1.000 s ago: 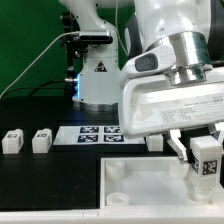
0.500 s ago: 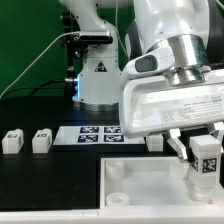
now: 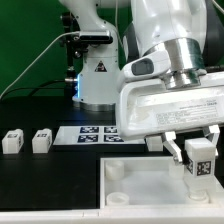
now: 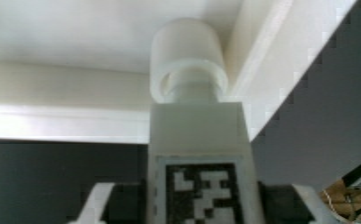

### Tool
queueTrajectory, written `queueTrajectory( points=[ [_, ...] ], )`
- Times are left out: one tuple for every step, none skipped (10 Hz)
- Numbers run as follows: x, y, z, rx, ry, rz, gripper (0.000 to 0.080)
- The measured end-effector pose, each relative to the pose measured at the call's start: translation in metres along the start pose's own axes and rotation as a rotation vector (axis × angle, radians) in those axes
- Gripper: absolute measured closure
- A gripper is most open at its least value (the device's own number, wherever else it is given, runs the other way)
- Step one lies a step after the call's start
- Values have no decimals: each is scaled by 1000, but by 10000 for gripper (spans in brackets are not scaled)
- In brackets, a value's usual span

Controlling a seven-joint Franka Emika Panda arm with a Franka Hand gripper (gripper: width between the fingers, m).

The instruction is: Assemble one leg

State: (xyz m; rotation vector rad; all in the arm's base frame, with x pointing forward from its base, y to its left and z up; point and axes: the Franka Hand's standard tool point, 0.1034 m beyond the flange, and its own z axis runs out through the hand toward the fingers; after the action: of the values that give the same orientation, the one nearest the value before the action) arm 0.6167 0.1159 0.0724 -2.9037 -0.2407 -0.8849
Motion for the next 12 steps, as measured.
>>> queueTrajectory(
  points=[
    [-3,0,3,2,-12,1,509],
    [-1,1,5,2,-11,2,509],
    [0,1,6,1,-8,3,509],
    [0,1,6,-4,5,11,509],
    [0,1,5,-6,9,15,509],
    [-1,1,6,-4,-1,16,425],
    [-2,1,7,-4,-2,16,425],
    [-2,1,7,-4,-2,16,291],
    [-2,1,7,-4,-2,16,194],
    [-2,1,7,-4,-2,16,194],
    [-2,1,7,-4,-2,16,159],
    [-2,1,7,-4,-2,16,152]
  ],
)
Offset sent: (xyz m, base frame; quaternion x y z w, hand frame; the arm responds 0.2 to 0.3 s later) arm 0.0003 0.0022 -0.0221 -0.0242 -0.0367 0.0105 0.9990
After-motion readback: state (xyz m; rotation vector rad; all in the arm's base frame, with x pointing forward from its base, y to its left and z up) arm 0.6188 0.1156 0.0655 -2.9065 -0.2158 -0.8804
